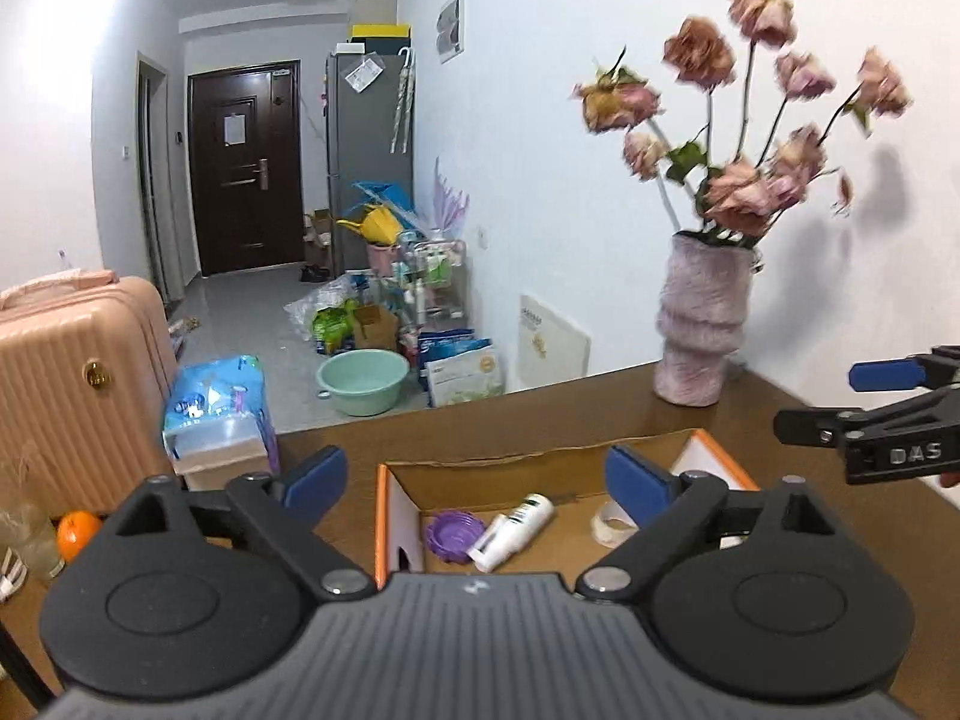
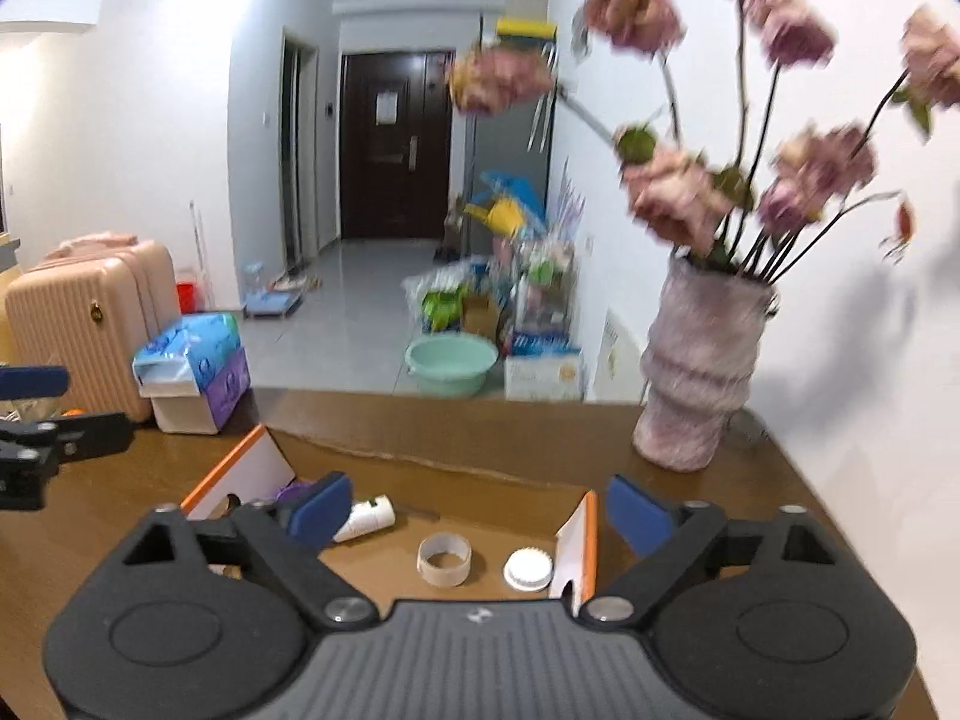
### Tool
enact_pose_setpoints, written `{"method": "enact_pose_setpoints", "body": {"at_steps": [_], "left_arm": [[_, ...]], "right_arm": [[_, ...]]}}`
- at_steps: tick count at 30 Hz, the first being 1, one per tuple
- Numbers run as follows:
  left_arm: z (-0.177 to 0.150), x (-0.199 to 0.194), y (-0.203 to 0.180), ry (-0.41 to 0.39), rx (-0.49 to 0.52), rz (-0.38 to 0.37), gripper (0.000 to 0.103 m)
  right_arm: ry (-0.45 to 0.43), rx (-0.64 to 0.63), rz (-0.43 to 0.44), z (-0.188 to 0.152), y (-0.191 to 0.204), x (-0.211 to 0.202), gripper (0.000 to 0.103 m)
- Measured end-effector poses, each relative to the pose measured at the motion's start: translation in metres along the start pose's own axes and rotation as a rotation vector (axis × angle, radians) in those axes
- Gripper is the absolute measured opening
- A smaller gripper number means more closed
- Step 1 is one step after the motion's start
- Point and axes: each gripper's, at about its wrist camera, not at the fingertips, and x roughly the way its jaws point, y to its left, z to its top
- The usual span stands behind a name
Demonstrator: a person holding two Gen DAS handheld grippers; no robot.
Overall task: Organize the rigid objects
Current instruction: 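Withdraw both tools from the box toward the table items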
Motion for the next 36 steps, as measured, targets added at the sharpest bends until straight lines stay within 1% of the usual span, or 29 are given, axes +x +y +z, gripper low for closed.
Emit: {"method": "enact_pose_setpoints", "body": {"at_steps": [2,4,6,7,10,13,16,19,22,25,27,30,32,33,34,36], "left_arm": [[-0.005,-0.015,0.000,-0.016,-0.001,-0.016,0.099],[-0.011,-0.033,-0.003,-0.070,0.009,-0.010,0.103],[-0.018,-0.047,-0.007,-0.125,0.024,-0.008,0.103],[-0.020,-0.053,-0.009,-0.141,0.031,-0.008,0.103],[-0.028,-0.068,-0.014,-0.169,0.037,-0.012,0.103],[-0.035,-0.083,-0.017,-0.191,0.029,-0.019,0.103],[-0.043,-0.097,-0.018,-0.215,0.019,-0.005,0.103],[-0.057,-0.116,-0.016,-0.241,-0.016,0.003,0.103],[-0.078,-0.137,-0.015,-0.264,-0.058,-0.002,0.103],[-0.100,-0.155,-0.014,-0.271,-0.071,-0.004,0.103],[-0.113,-0.164,-0.013,-0.274,-0.066,0.008,0.103],[-0.132,-0.180,-0.016,-0.272,-0.028,0.052,0.103],[-0.151,-0.201,-0.018,-0.266,0.017,0.105,0.103],[-0.163,-0.214,-0.019,-0.292,0.030,0.109,0.103],[-0.178,-0.231,-0.019,-0.323,0.043,0.094,0.103],[-0.204,-0.257,-0.021,-0.355,0.065,0.094,0.103]], "right_arm": [[-0.018,-0.001,-0.015,-0.004,0.002,-0.011,0.093],[-0.046,0.019,-0.007,-0.010,0.003,-0.022,0.093],[-0.087,0.042,0.002,-0.018,0.004,-0.034,0.093],[-0.104,0.051,0.005,-0.023,0.005,-0.039,0.095],[-0.137,0.061,0.026,-0.036,0.010,-0.054,0.103],[-0.165,0.051,0.044,-0.048,0.017,-0.068,0.103],[-0.201,0.060,0.048,-0.057,0.022,-0.082,0.103],[-0.235,0.080,0.055,-0.069,0.025,-0.098,0.103],[-0.273,0.093,0.069,-0.091,0.029,-0.111,0.103],[-0.286,0.071,0.065,-0.110,0.035,-0.123,0.103],[-0.306,0.061,0.057,-0.123,0.038,-0.133,0.103],[-0.316,0.060,0.058,-0.141,0.042,-0.148,0.103],[-0.303,0.047,0.050,-0.157,0.046,-0.162,0.103],[-0.302,0.033,0.056,-0.166,0.047,-0.170,0.103],[-0.306,0.020,0.064,-0.177,0.048,-0.179,0.103],[-0.308,0.004,0.085,-0.201,0.050,-0.198,0.103]]}}
